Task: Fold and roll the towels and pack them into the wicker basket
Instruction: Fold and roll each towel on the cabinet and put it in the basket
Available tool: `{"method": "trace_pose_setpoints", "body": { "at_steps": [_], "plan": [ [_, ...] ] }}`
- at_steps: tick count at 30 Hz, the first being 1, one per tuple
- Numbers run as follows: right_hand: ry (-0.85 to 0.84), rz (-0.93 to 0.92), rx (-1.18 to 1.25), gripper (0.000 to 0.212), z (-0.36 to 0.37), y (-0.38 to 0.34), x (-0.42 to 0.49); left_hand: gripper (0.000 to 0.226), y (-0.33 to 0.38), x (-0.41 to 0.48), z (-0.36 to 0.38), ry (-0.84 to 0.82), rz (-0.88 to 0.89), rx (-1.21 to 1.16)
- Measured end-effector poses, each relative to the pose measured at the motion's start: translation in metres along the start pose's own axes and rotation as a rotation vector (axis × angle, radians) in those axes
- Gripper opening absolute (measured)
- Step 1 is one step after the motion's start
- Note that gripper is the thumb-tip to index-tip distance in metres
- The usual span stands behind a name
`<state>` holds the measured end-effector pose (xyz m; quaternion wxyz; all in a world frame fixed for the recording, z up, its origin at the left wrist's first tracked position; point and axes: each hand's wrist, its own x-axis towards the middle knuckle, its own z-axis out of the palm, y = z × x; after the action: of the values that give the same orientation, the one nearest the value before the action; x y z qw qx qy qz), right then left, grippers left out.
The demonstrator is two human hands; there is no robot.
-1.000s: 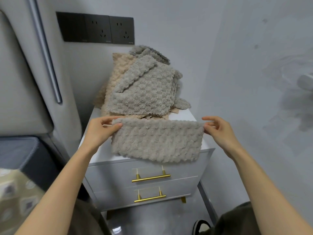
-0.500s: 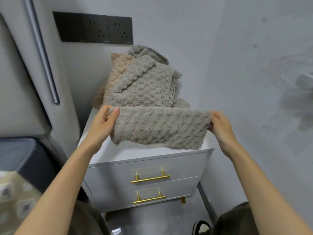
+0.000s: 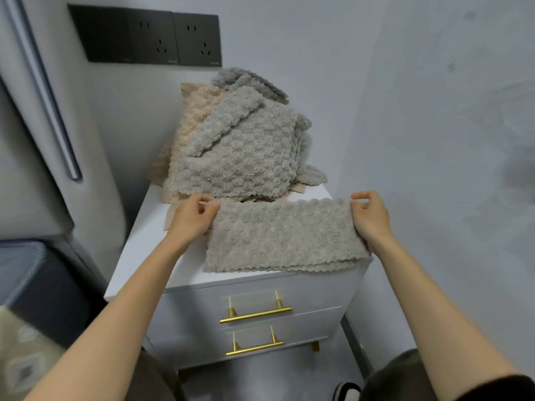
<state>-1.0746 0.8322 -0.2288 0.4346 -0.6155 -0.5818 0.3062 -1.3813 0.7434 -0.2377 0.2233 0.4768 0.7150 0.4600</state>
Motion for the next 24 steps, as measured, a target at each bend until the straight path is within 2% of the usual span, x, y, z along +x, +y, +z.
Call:
{"method": "trace_pose_setpoints", "body": {
  "at_steps": [2, 5, 7, 8, 12, 16, 20, 24],
  "plan": [
    [-0.028, 0.04, -0.031, 0.025, 0.004, 0.004, 0.004, 0.031, -0.004, 0.006, 0.004, 0.017, 0.019, 0.048],
    [-0.087, 0.04, -0.178, 0.03, 0.0, 0.006, 0.003, 0.031, -0.005, 0.003, 0.0, 0.092, 0.134, 0.259],
    [-0.121, 0.032, -0.332, 0.022, -0.007, 0.006, 0.002, 0.028, -0.005, -0.003, -0.006, 0.107, 0.125, 0.403],
    [-0.139, 0.04, -0.398, 0.02, -0.01, 0.006, 0.002, 0.032, -0.004, -0.007, -0.008, 0.071, 0.087, 0.475],
    [-0.264, 0.146, -0.598, 0.04, -0.02, 0.011, -0.007, 0.052, -0.002, -0.022, -0.008, -0.182, -0.034, 0.668],
    [-0.303, 0.152, -0.636, 0.04, -0.025, 0.008, -0.018, 0.047, -0.002, -0.029, -0.008, -0.246, -0.053, 0.627],
    [-0.251, 0.09, -0.524, 0.037, -0.028, 0.002, -0.025, 0.038, 0.003, -0.033, -0.01, -0.185, -0.039, 0.457],
    [-0.24, 0.054, -0.436, 0.025, -0.035, -0.001, -0.033, 0.039, 0.003, -0.034, -0.011, -0.125, -0.052, 0.274]
  ]
}}
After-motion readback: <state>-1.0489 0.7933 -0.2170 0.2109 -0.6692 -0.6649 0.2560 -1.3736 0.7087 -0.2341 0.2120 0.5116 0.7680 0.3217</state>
